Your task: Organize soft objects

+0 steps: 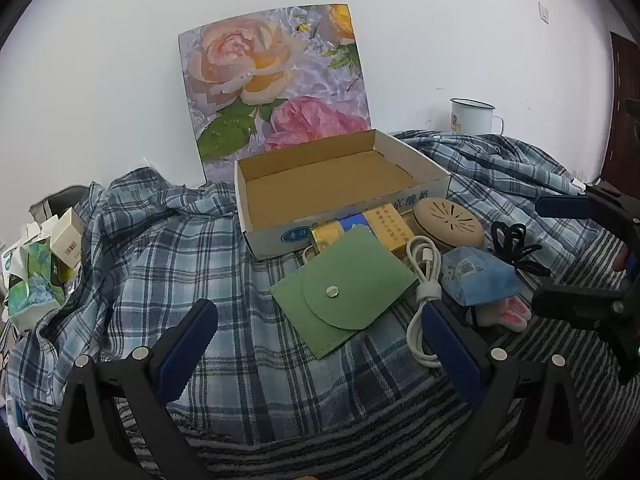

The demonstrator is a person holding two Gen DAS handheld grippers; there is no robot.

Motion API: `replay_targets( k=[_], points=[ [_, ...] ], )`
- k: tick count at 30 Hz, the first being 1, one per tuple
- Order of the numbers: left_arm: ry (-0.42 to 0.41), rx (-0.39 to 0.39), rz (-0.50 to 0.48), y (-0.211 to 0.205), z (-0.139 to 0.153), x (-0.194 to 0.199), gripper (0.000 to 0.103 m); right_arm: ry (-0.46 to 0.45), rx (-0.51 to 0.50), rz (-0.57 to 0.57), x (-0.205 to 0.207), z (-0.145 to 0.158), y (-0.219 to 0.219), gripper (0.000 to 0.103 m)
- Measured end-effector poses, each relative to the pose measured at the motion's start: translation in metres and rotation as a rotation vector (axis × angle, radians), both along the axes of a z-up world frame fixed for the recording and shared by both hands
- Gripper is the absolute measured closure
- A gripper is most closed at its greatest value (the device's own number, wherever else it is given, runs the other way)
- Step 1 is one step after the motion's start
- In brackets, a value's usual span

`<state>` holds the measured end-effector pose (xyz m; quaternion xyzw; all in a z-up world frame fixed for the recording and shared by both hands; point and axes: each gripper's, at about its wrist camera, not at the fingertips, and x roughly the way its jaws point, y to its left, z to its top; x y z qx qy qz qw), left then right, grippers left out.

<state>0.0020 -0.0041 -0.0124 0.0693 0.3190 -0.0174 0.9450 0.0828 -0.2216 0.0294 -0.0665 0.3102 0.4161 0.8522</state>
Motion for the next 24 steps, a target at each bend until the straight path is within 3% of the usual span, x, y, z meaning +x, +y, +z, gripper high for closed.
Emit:
replay_targets(
  k=[24],
  points=[
    [0.02,-0.001,0.0,0.0012,-0.0023,0.0044,0.0,-0.005,-0.001,0.005,0.0001,0.0016,-0.0005,0.0]
  ],
)
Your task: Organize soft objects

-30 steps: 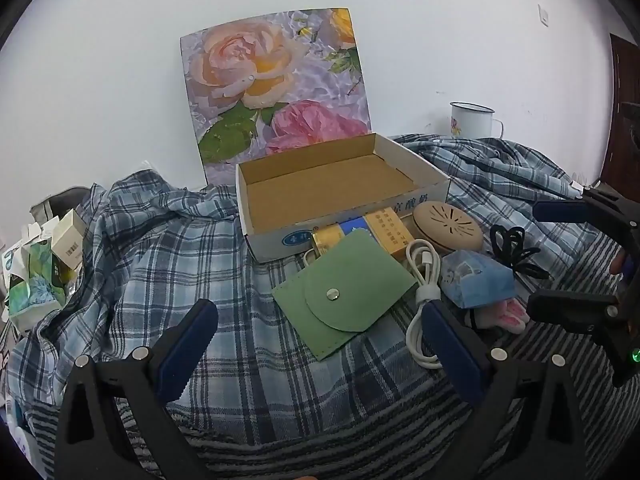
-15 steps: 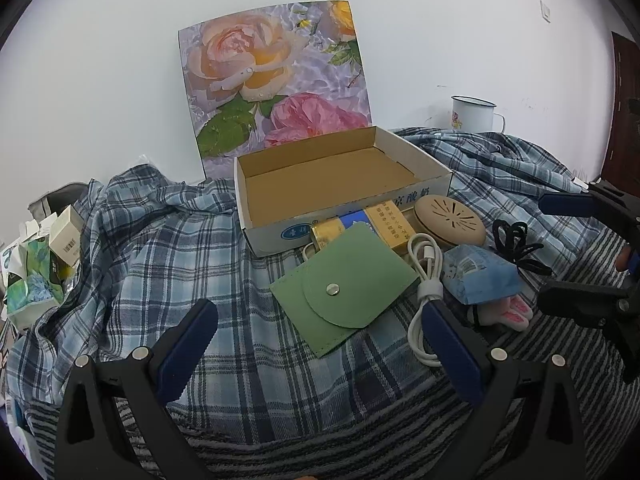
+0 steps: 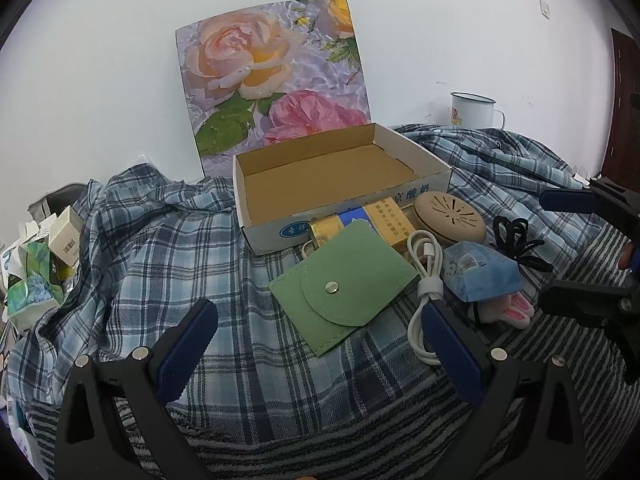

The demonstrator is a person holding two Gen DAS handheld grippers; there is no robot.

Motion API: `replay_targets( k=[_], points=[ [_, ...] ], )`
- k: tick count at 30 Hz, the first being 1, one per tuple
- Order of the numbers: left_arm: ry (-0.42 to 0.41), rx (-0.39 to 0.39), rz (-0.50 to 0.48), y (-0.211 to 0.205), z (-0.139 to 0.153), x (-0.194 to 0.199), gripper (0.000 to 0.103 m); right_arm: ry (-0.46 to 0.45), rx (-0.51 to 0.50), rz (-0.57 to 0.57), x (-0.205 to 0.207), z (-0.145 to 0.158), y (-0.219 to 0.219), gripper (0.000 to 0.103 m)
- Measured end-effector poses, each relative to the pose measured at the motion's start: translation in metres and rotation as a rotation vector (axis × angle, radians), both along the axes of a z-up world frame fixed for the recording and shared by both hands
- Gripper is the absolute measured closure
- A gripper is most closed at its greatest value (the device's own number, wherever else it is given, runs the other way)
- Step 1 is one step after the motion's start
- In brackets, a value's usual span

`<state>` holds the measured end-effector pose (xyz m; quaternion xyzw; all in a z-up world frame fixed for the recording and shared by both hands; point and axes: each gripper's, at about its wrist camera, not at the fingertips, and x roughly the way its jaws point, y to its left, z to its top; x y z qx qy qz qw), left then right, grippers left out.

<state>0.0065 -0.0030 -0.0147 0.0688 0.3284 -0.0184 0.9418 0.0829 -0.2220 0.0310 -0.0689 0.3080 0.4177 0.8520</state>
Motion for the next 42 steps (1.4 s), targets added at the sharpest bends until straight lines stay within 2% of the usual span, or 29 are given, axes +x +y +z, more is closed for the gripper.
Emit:
replay_targets(
  k=[42],
  points=[
    [0.025,0.031,-0.017,-0.007,-0.0009,0.0033,0.0,0.015,-0.002,0.002,0.0017,-0.0004,0.0008,0.0]
  ],
)
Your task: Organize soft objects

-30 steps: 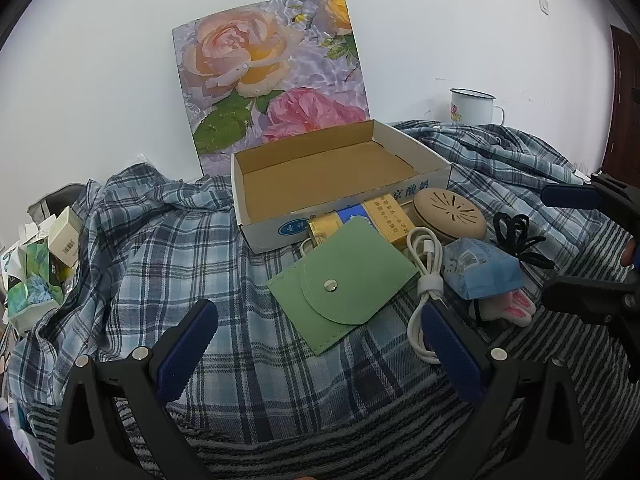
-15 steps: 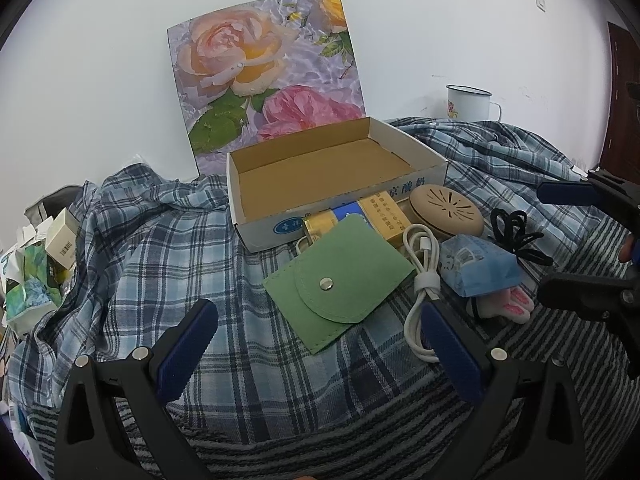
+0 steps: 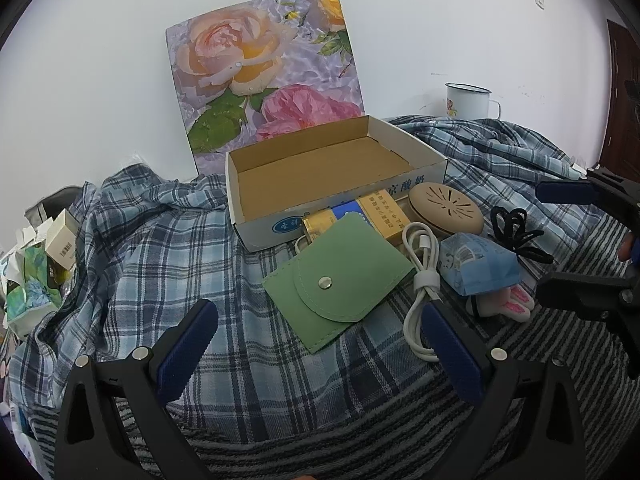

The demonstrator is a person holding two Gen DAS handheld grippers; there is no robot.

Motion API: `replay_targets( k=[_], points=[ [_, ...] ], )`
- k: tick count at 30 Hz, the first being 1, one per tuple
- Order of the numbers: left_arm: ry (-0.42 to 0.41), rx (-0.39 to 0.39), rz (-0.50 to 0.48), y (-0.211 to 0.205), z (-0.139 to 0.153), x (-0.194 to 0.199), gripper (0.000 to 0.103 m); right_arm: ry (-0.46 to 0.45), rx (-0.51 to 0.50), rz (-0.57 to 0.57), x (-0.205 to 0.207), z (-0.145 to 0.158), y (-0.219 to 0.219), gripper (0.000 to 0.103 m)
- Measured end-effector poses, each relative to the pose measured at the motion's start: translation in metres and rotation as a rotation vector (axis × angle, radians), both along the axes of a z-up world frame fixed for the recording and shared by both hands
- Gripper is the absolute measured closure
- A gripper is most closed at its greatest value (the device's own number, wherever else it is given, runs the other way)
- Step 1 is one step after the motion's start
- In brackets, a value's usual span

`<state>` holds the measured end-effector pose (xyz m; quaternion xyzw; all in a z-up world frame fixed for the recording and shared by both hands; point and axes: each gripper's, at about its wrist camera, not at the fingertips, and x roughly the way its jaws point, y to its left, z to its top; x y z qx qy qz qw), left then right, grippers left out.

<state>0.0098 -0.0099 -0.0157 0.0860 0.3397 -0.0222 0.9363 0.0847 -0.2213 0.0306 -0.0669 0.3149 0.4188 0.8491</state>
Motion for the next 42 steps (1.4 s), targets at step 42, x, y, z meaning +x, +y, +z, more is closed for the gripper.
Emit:
replay_targets(
  k=[42],
  points=[
    [0.382,-0.15,-0.231,0.011,-0.031,0.097,0.0,0.448,0.046,0.167,0.07,-0.041,0.019,0.002]
  ],
)
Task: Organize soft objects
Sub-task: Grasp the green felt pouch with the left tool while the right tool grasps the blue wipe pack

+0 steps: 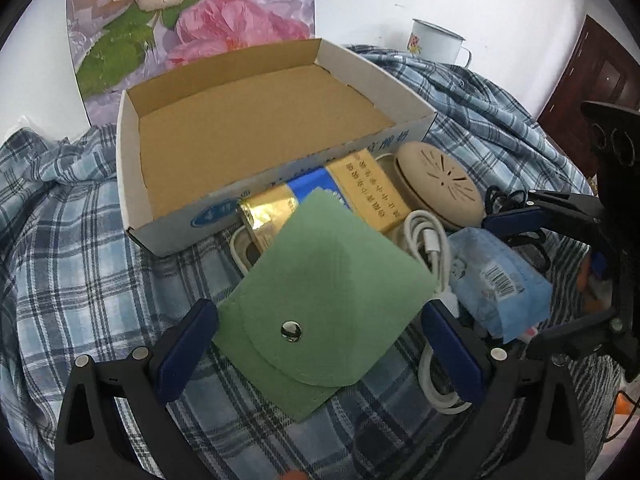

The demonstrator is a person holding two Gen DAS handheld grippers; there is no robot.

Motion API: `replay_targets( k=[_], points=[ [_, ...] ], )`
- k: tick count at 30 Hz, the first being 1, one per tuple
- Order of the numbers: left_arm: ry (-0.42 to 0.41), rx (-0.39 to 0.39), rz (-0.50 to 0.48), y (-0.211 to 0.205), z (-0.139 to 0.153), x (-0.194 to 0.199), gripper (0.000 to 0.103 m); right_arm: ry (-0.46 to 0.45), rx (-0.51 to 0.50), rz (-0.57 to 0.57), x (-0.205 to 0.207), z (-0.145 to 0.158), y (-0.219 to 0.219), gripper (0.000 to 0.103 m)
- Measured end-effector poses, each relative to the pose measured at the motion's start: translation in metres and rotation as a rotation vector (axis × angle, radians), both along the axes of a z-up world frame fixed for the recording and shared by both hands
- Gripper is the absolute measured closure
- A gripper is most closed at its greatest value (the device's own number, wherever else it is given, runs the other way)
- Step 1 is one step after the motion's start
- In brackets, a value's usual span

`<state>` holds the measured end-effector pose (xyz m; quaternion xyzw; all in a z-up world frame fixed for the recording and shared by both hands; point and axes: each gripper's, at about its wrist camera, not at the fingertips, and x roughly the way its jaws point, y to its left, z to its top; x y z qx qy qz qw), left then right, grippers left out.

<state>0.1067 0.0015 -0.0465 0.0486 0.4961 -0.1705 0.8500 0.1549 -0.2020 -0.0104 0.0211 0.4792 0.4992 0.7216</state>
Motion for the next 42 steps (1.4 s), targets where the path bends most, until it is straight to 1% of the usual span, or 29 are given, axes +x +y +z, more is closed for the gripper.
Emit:
replay_targets(
  k=[2,5,7,8,9,13,15,17,21,23,24,25,27,36,39,42],
  points=[
    [0.001,0.005,0.003,0.001,-0.001,0.001,0.0,0.015,0.007,0.006,0.003,-0.003,0.003,0.002],
    [0.0,-0.013,0.011,0.005,0.0,0.0,0.0,0.008,0.004,0.014,0.002,-0.003,0.007,0.003],
    [0.002,-0.053,0.02,0.012,0.002,0.0,0.0,0.002,0.001,0.019,0.0,-0.004,0.009,0.009],
    [0.0,-0.081,0.025,0.016,0.004,-0.001,0.0,0.0,-0.001,0.018,0.0,-0.005,0.009,0.014],
    [-0.003,-0.111,0.035,0.021,0.006,-0.001,0.0,0.001,0.0,0.018,0.0,-0.005,0.009,0.015],
    [0.027,-0.148,0.078,0.03,0.003,0.004,0.0,-0.001,0.008,0.017,0.0,-0.006,0.006,0.018],
    [0.012,-0.17,0.073,0.032,0.006,0.001,0.0,-0.005,0.012,0.016,-0.001,-0.006,0.005,0.018],
    [0.003,-0.177,0.062,0.031,0.008,-0.001,0.0,-0.01,0.011,0.016,-0.003,-0.006,0.004,0.018],
    [0.022,-0.19,0.047,0.03,0.006,0.001,0.0,-0.018,0.008,0.019,-0.004,-0.006,0.004,0.018],
    [0.015,-0.203,0.041,0.032,0.008,0.0,0.005,-0.015,0.01,0.018,-0.004,-0.006,0.005,0.018],
    [0.002,-0.208,0.035,0.031,0.01,-0.002,0.016,-0.014,0.012,0.018,-0.005,-0.006,0.004,0.018],
    [-0.007,-0.209,0.03,0.031,0.012,-0.004,0.023,-0.012,0.014,0.017,-0.004,-0.006,0.004,0.018],
    [-0.021,-0.197,0.025,0.029,0.014,-0.006,0.029,-0.013,0.015,0.016,-0.004,-0.006,0.003,0.018],
    [-0.054,-0.23,0.039,0.036,0.022,-0.012,0.032,-0.015,0.015,0.008,-0.003,-0.006,0.002,0.018],
    [-0.078,-0.219,0.029,0.033,0.027,-0.016,0.032,-0.026,0.017,0.007,-0.005,-0.005,0.002,0.018],
    [-0.117,-0.197,0.014,0.029,0.033,-0.022,0.032,-0.055,0.022,0.01,-0.009,-0.001,0.002,0.018]
  ],
)
